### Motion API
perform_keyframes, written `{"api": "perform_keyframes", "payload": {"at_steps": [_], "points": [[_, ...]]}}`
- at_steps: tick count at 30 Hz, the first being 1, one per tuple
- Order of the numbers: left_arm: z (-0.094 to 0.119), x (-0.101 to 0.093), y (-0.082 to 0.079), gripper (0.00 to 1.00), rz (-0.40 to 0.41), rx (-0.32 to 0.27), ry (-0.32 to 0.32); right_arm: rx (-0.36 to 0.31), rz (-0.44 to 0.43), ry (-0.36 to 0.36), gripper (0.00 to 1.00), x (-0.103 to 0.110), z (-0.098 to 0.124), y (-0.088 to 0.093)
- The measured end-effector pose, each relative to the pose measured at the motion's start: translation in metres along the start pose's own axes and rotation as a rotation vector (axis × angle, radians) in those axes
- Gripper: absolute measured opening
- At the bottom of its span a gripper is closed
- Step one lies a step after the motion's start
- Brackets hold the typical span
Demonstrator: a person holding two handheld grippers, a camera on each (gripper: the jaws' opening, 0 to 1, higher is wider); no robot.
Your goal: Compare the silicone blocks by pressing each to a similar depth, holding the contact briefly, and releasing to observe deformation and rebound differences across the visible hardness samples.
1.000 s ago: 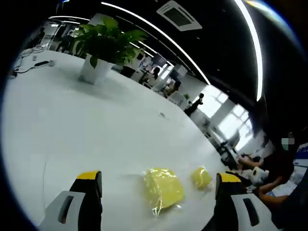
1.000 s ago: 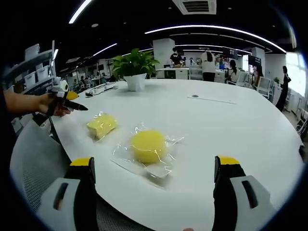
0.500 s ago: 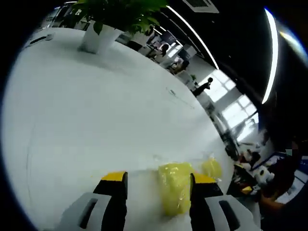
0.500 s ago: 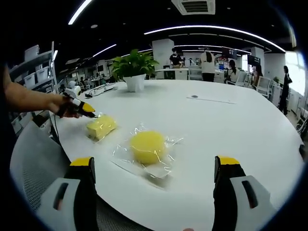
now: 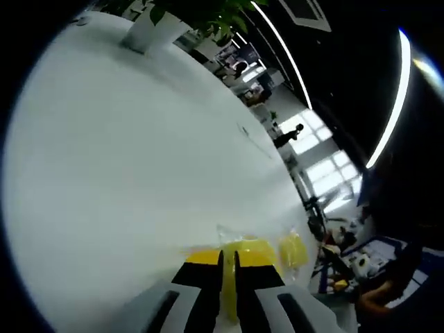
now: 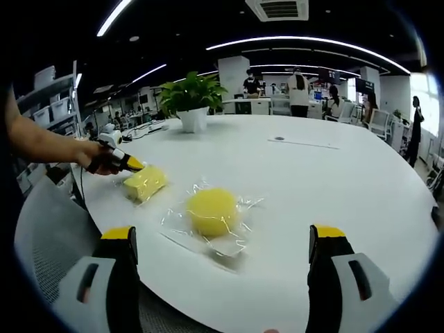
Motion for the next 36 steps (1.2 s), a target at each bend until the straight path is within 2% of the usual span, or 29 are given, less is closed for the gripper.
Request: {"api": "perform_keyframes", "payload": {"at_steps": [1,2,3,7,15,16,17,19,21,23,25,27,29,36], "points": [[-0.001,0.000,-0.001,0.06,-0.014,-0.018,-0.003,0.002,0.001,-0.001,0.96,0.000,0.000,0.000],[-0.002,-0.001,-0.001,0.05,-0.061,-0.042,-0.001,0.005,0.003,0.000,0.96,0.000,0.000,0.000],[-0.002,-0.001,-0.001,0.03,-0.061,-0.040,0.003,0.005,0.005,0.000,0.96,0.000,0.000,0.000],[-0.002,-0.001,-0.001,0.01,0.009,-0.008,0.013,-0.007,-0.006,0.009,0.96,-0.001,0.001,0.000],[-0.001,-0.006,0.000,0.00,0.002,-0.019,-0.014,0.004,0.004,0.005,0.96,-0.001,0.000,0.001],[0.000,-0.008,0.000,0.00,0.004,-0.018,-0.010,0.004,0.004,0.005,0.96,-0.001,0.000,0.001],[0.004,-0.011,0.003,0.00,-0.035,0.004,0.047,0.004,0.003,0.005,0.96,-0.001,0.000,0.001],[0.002,-0.008,0.003,0.00,-0.015,-0.001,-0.002,0.000,0.004,0.011,0.96,-0.002,0.001,0.000],[0.003,-0.009,0.002,0.00,-0.026,-0.004,0.007,0.000,-0.001,0.009,0.96,-0.001,0.001,0.000],[0.005,-0.014,0.000,0.00,0.015,-0.015,0.017,-0.001,0.001,0.015,0.96,-0.002,0.001,0.000],[0.008,-0.017,-0.004,0.00,0.021,-0.041,0.034,-0.001,0.003,0.014,0.96,-0.002,0.001,0.000],[0.011,-0.025,-0.006,0.00,-0.029,-0.077,0.057,-0.001,0.005,0.015,0.96,-0.002,0.001,0.000],[0.013,-0.028,-0.005,0.00,-0.080,-0.087,0.035,0.000,0.012,0.014,0.96,-0.002,0.001,0.000],[0.022,-0.043,-0.003,0.00,-0.145,-0.122,0.041,0.001,0.019,0.010,0.96,-0.001,0.000,0.000]]}}
Point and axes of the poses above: the point that each gripper's makers call its tool centre point, and the gripper's own axes: z roughly backward along the fingers, x roughly to its left, y roughly out of its underside, the point moved 7 cm from there along z, roughly backward along the fingers, and after that the axes turned 10 degrees about -y, right-handed, at the moved point
